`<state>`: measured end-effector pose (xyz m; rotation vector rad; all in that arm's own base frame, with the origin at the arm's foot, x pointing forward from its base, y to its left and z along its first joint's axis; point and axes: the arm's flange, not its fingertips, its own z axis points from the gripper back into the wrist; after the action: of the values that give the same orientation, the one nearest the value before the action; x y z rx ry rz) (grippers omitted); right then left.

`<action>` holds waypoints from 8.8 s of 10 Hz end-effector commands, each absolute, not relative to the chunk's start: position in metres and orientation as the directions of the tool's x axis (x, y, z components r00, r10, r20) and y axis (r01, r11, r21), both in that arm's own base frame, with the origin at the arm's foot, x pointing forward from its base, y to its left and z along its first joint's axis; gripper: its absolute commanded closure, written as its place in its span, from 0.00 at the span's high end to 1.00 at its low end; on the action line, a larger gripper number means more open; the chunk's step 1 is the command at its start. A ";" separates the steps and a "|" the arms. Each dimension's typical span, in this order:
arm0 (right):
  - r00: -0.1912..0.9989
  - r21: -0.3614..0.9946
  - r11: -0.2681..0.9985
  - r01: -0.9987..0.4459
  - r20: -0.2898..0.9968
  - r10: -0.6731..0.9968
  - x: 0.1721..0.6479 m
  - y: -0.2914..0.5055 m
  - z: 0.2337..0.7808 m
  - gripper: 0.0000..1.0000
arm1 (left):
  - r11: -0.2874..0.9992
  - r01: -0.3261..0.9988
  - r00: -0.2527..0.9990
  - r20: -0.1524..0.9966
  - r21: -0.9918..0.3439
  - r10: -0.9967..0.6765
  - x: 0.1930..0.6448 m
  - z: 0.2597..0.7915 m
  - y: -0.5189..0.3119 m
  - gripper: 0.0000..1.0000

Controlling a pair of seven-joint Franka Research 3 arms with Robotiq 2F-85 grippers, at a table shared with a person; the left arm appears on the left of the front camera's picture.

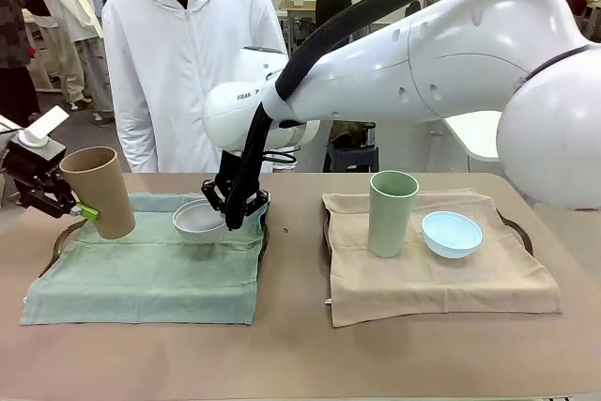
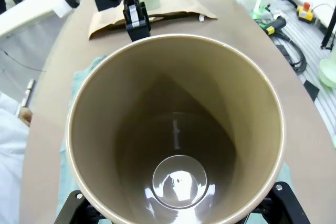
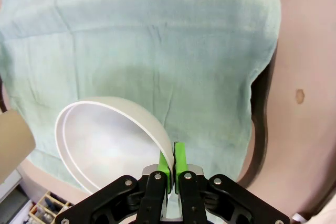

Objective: Set up a tray with a mat and arrange the tableware.
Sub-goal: Place the Picnic Bowl and Reusable plastic cup back onto the Handle tray in front of the human's position.

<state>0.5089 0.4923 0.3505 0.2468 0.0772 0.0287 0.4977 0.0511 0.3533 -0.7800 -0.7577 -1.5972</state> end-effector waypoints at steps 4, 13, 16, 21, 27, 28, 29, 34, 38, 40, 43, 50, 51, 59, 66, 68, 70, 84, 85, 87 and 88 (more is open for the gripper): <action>0.998 0.237 0.971 -0.021 -0.052 0.034 0.510 0.492 0.343 0.05 | -0.177 0.977 -0.196 0.818 0.117 -0.541 0.507 0.327 0.041 0.84; 0.995 0.127 0.991 0.046 -0.093 -0.035 0.506 0.483 0.352 1.00 | -0.092 0.995 -0.082 0.795 0.033 -0.600 0.511 0.322 0.047 1.00; 0.998 0.012 0.998 0.059 -0.032 -0.059 0.485 0.483 0.391 0.77 | -0.033 0.996 0.039 0.750 -0.081 -0.660 0.503 0.343 0.073 1.00; 0.997 0.001 0.998 0.060 -0.040 -0.060 0.456 0.459 0.468 0.97 | 0.363 0.912 0.406 0.301 -0.189 -0.863 0.453 0.454 0.044 1.00; 0.997 0.032 0.999 0.024 -0.078 -0.021 0.433 0.415 0.544 0.97 | 0.598 0.794 0.607 -0.169 0.106 -0.776 0.408 0.540 -0.067 1.00; 0.998 0.042 0.999 0.021 -0.066 -0.018 0.432 0.414 0.549 0.97 | 0.635 0.768 0.640 -0.088 0.078 -0.763 0.409 0.555 -0.080 1.00; 0.998 0.046 0.999 0.022 -0.064 -0.019 0.432 0.413 0.549 0.97 | 0.667 0.744 0.667 0.012 0.037 -0.745 0.413 0.571 -0.086 1.00; 0.998 0.026 0.999 0.032 -0.052 -0.031 0.437 0.421 0.559 0.97 | 0.686 0.728 0.684 0.067 0.003 -0.726 0.414 0.589 -0.090 1.00; 0.998 0.026 0.999 0.032 -0.052 -0.031 0.437 0.421 0.559 0.97 | 0.686 0.728 0.684 0.067 0.003 -0.726 0.414 0.589 -0.090 1.00; 0.998 0.026 0.999 0.032 -0.052 -0.031 0.437 0.421 0.559 0.97 | 0.686 0.728 0.684 0.067 0.003 -0.726 0.414 0.589 -0.090 1.00; 0.998 0.026 0.999 0.032 -0.052 -0.031 0.437 0.421 0.559 0.97 | 0.686 0.728 0.684 0.067 0.003 -0.726 0.414 0.589 -0.090 1.00; 0.998 0.029 0.999 0.026 -0.051 -0.025 0.438 0.421 0.560 0.97 | 0.698 0.716 0.697 0.073 -0.003 -0.714 0.417 0.588 -0.092 1.00; 0.997 0.060 0.998 0.001 -0.078 0.004 0.436 0.399 0.557 0.97 | 0.730 0.683 0.730 0.068 -0.023 -0.680 0.415 0.585 -0.090 1.00; 0.996 0.492 0.869 0.049 -0.093 -0.003 0.411 0.177 0.543 0.97 | 0.842 0.369 0.929 0.139 -0.393 -0.343 0.424 0.566 -0.041 1.00; 0.987 0.600 0.785 0.155 -0.064 -0.146 0.385 0.051 0.539 0.97 | 0.665 0.501 0.865 0.304 -0.554 -0.398 0.421 0.546 0.041 1.00; 0.987 0.600 0.785 0.155 -0.064 -0.146 0.385 0.051 0.539 0.97 | 0.628 0.389 0.918 0.223 -0.674 -0.329 0.420 0.553 0.036 1.00; 0.987 0.600 0.785 0.155 -0.064 -0.146 0.385 0.051 0.539 0.97 | 0.628 0.389 0.918 0.223 -0.674 -0.329 0.420 0.553 0.036 1.00; 0.989 0.862 0.492 0.124 -0.065 -0.136 0.362 -0.184 0.501 0.97 | 0.306 0.199 0.978 0.170 -0.931 -0.120 0.413 0.508 0.203 1.00; 0.989 0.862 0.492 0.124 -0.065 -0.136 0.362 -0.184 0.501 0.97 | 0.359 0.078 0.997 0.073 -0.930 -0.026 0.404 0.496 0.203 1.00; 0.989 0.862 0.492 0.124 -0.065 -0.136 0.362 -0.184 0.501 0.97 | 0.359 0.078 0.997 0.073 -0.930 -0.026 0.404 0.496 0.203 1.00; 0.989 0.862 0.492 0.124 -0.065 -0.136 0.362 -0.184 0.501 0.97 | 0.359 0.078 0.997 0.073 -0.930 -0.026 0.404 0.496 0.203 1.00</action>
<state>0.3642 -0.1822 0.5010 1.0660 -0.0102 -0.1479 0.4069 0.2066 0.4965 -1.2160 -0.0512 -0.0914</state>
